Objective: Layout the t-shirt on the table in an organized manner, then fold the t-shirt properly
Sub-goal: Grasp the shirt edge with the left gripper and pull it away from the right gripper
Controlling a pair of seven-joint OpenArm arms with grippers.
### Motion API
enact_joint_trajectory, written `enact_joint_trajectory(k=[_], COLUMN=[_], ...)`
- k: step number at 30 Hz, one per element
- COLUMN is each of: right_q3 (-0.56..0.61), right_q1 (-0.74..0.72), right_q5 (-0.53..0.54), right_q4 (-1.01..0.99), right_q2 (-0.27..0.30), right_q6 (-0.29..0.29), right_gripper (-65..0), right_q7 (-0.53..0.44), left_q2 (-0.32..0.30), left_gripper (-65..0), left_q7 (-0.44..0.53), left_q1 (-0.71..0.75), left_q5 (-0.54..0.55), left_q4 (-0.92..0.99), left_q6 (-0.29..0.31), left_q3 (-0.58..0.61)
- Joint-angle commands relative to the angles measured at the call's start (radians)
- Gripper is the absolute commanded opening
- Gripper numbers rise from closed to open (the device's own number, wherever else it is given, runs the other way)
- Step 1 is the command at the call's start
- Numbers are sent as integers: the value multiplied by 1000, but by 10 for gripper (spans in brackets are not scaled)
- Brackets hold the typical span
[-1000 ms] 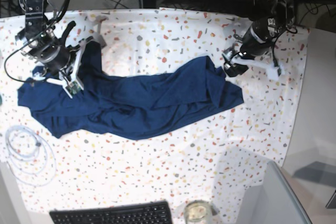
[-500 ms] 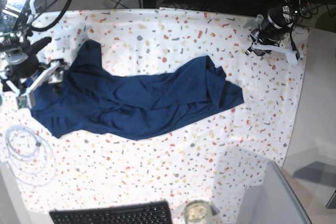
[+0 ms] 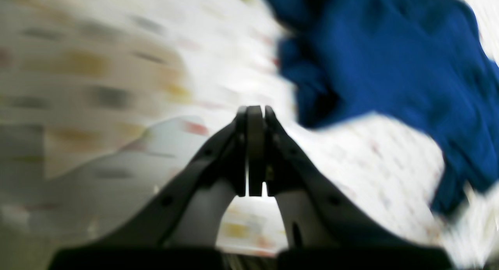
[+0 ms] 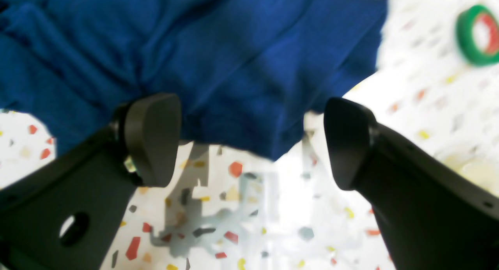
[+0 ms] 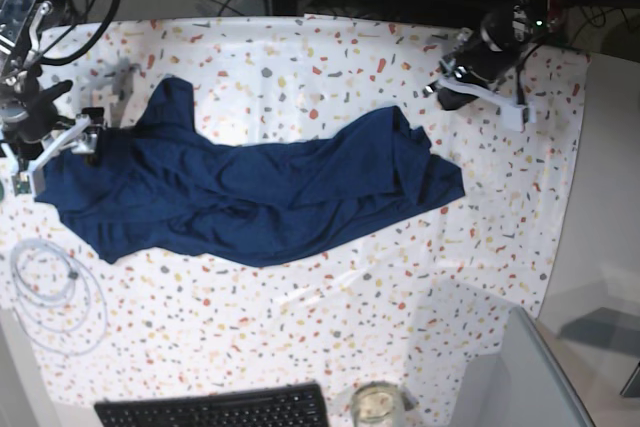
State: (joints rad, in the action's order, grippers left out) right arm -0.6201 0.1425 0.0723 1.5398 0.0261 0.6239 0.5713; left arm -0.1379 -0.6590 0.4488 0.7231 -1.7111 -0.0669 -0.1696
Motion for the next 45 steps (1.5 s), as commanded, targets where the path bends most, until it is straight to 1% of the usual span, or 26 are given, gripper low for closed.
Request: enact_joint_trajectory(k=[1, 3, 5, 6, 8, 11, 12, 13, 14, 16, 18, 21, 23, 25, 27, 31, 35, 36, 37, 39, 40, 43, 45], right_q3=[-1, -1, -1, -1, -1, -1, -1, -1, -1, -1, -1, -1, -1, -1, -1, -1, -1, -1, -1, -1, -1, 3, 7], right_q1=[-8, -10, -7, -5, -4, -2, -2, -2, -2, -2, -2, -2, -2, -2, -2, -4, -4, -4, -4, -5, -5, -10, -42], right_q5=[14, 13, 13, 13, 13, 11, 11, 11, 11, 11, 10, 10, 10, 10, 10, 10, 10, 10, 10, 10, 10, 10, 10], right_q4=[9, 6, 9, 9, 9, 6, 6, 6, 3, 3, 3, 3, 3, 3, 3, 3, 3, 3, 3, 1, 1, -28, -101], right_q2=[-4, -4, -4, -4, -4, -2, 1, 8, 11, 11, 11, 11, 11, 11, 11, 11, 11, 11, 13, 13, 13, 13, 47], right_q6=[23, 27, 30, 32, 32, 32, 32, 32, 32, 32, 32, 32, 32, 32, 32, 32, 32, 32, 32, 32, 32, 32, 32], right_gripper=[-116, -116, -116, -116, -116, -116, -116, -116, -116, -116, -116, -116, -116, -116, -116, -116, -116, -116, -116, -116, -116, -116, -116], right_q7=[-10, -10, -10, -10, -10, -10, -10, -10, -10, -10, -10, -10, -10, -10, -10, -10, -10, -10, -10, -10, -10, -12, -15], left_q2=[2, 34, 71, 85, 117, 128, 128, 129, 129, 129, 125, 123, 129, 131, 131, 149, 151, 151, 151, 151, 151, 145, 143], left_gripper=[-650, -650, -650, -625, -446, -227, -188, -161, -156, -166, -189, -239, -268, -295, -309, -311, -352, -375, -418, -555, -650, -650, -650], left_q7=[12, 12, 12, 12, 12, 14, 14, 14, 14, 15, 15, 15, 15, 15, 15, 15, 15, 15, 15, 12, 8, 8, 6], left_q1=[-12, -25, -29, -29, -29, -26, -26, -26, -28, -31, -51, -75, -87, -110, -120, -141, -166, -170, -169, -167, -161, -150, -157], left_q5=[10, 6, 6, 6, 3, 2, 2, 2, 2, 0, 0, -13, -69, -135, -178, -190, -190, -188, -185, -184, -184, -184, -184], left_q4=[-14, 4, 38, 49, 59, 59, 59, 59, 59, 59, 61, 70, 67, 72, 82, 122, 179, 184, 181, 151, 128, 59, 44], left_q6=[8, 8, 6, 6, 6, 9, 9, 9, 8, 8, 8, 8, 8, 8, 8, 8, 8, 8, 8, 8, 8, 5, -27], left_q3=[32, 61, 57, 48, 38, 45, 45, 45, 45, 38, 40, 46, 51, 92, 126, 143, 147, 150, 152, 149, 143, 138, 138])
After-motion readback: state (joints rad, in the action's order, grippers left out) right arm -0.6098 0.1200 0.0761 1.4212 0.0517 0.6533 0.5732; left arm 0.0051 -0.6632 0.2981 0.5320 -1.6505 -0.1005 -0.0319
